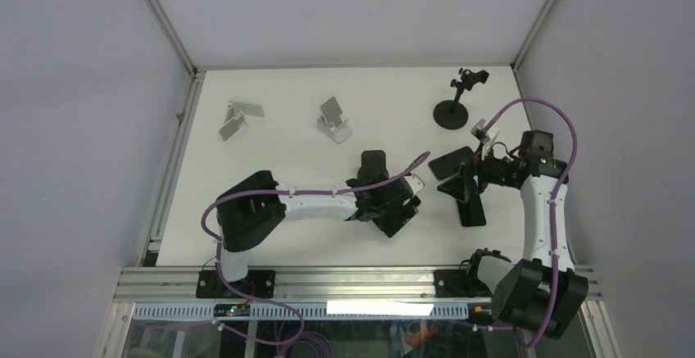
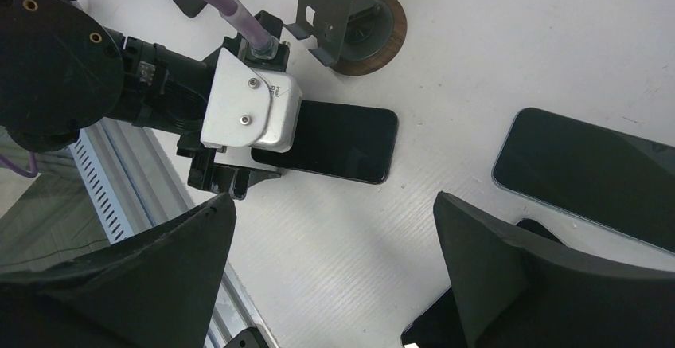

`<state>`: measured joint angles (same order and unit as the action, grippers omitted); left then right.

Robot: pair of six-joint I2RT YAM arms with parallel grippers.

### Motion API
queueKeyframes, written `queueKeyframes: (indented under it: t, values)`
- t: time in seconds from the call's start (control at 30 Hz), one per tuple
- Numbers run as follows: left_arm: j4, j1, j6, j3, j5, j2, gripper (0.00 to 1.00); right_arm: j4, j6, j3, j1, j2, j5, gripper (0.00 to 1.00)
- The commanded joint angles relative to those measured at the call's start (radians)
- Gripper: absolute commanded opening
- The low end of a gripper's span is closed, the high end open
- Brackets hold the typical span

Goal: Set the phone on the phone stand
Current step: Pick up the phone at the center of the board.

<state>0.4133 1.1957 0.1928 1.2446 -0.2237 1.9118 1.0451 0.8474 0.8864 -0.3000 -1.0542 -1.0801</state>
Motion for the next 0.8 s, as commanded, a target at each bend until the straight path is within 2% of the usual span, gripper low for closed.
queueKeyframes:
  t: [0.0, 0.17, 0.37, 0.53, 0.57, 0.77]
  values:
    - [-0.033, -0.015, -0.001, -0.029, 0.06, -0.004, 0.83, 0.005, 0.013, 0.038, 0.006, 0.002, -0.011, 1.0]
    - [-0.047, -0.019, 0.015, -0.056, 0.075, -0.005, 0.78, 0.007, 0.013, 0.036, 0.005, -0.002, -0.016, 0.99]
    - [-0.075, -0.021, 0.04, -0.112, 0.047, -0.025, 0.61, 0.027, 0.039, 0.037, 0.011, -0.019, -0.023, 1.0]
    - [-0.111, -0.021, 0.044, -0.159, 0.029, -0.093, 0.27, 0.029, 0.058, 0.022, 0.045, -0.036, -0.026, 0.99]
    - [-0.12, -0.021, 0.042, -0.167, 0.035, -0.11, 0.24, 0.029, 0.062, 0.017, 0.06, -0.042, -0.027, 0.99]
    - [-0.154, -0.027, 0.05, -0.183, 0.115, -0.157, 0.18, -0.009, 0.098, -0.019, 0.166, -0.071, -0.004, 0.99]
